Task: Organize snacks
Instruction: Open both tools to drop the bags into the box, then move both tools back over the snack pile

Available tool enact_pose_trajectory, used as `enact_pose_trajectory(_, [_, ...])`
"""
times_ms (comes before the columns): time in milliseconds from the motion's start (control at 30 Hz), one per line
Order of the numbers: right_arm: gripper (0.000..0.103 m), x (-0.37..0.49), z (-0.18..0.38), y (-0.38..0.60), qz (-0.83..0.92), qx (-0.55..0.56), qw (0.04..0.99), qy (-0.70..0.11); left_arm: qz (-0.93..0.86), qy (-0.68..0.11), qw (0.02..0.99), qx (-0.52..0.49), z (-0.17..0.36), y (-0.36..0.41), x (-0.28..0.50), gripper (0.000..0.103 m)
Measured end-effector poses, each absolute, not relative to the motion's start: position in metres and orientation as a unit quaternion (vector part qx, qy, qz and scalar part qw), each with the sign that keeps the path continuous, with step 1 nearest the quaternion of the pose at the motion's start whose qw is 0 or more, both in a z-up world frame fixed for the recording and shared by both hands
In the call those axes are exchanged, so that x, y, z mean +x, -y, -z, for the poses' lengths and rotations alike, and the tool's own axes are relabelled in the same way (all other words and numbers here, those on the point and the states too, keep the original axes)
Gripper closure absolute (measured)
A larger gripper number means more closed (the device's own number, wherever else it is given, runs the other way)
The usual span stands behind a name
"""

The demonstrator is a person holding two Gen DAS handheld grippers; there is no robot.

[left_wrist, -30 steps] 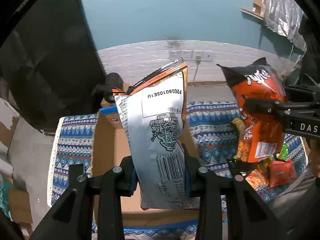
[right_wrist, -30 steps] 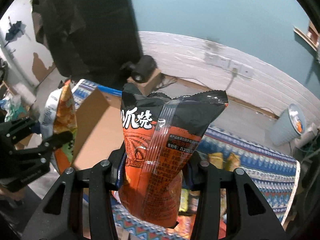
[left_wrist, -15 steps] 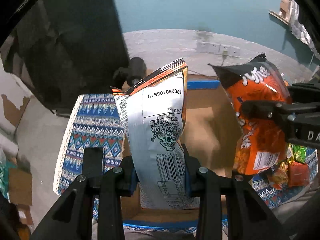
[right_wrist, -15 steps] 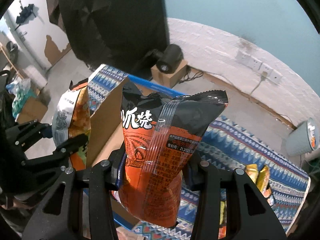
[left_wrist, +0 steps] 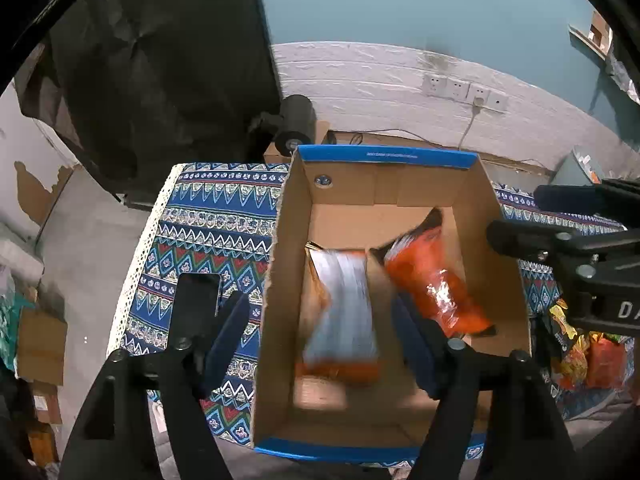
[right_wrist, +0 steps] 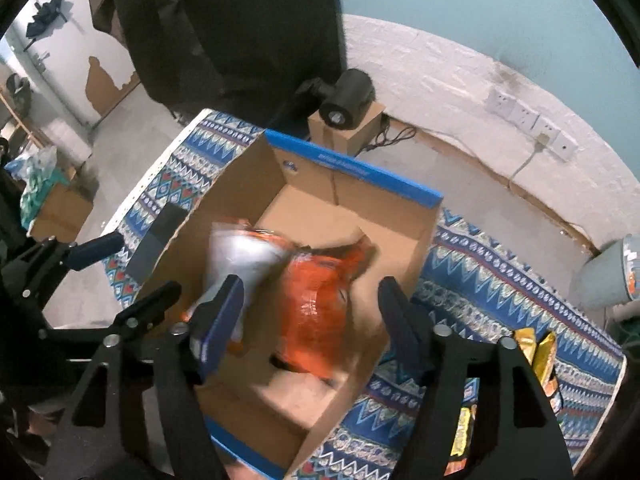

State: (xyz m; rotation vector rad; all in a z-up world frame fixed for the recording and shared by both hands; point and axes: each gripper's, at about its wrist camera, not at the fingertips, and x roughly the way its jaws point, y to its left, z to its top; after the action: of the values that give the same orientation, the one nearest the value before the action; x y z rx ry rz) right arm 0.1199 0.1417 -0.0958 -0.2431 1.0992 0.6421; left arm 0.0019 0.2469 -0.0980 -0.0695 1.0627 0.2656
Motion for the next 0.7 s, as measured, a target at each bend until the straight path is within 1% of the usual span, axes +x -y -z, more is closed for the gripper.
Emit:
enact_pose_trajectory(67, [0.03, 0.12, 0.093, -0.137, -0.294, -0.113, 0.801, -0.51, -0.124, -0.508, 0.851, -0.041, 0.097, -0.247, 0.004, 0.027])
enact_pose_trajectory(167, [0.024, 0.121, 0.087, -0.126, -0.284, -0.108, 0.808, -0.504, -0.112, -0.505, 0.855, -0.044, 0.091, -0.238, 0.007, 0.027])
enact_pose_trajectory(300, [0.024, 0.123, 0.08, -0.107, -0.271, -0.106, 0.815, -0.502, -0.097, -0.5, 0.86, -0.029, 0.086, -0.218, 0.011, 0.025])
enact_pose_trajectory(700, [0.024, 0.121, 0.071, -0.022, -0.219, -0.079, 0.828, -0.51, -0.055, -0.504, 0.862, -0.002, 0.08, -0.162, 0.024, 0.025])
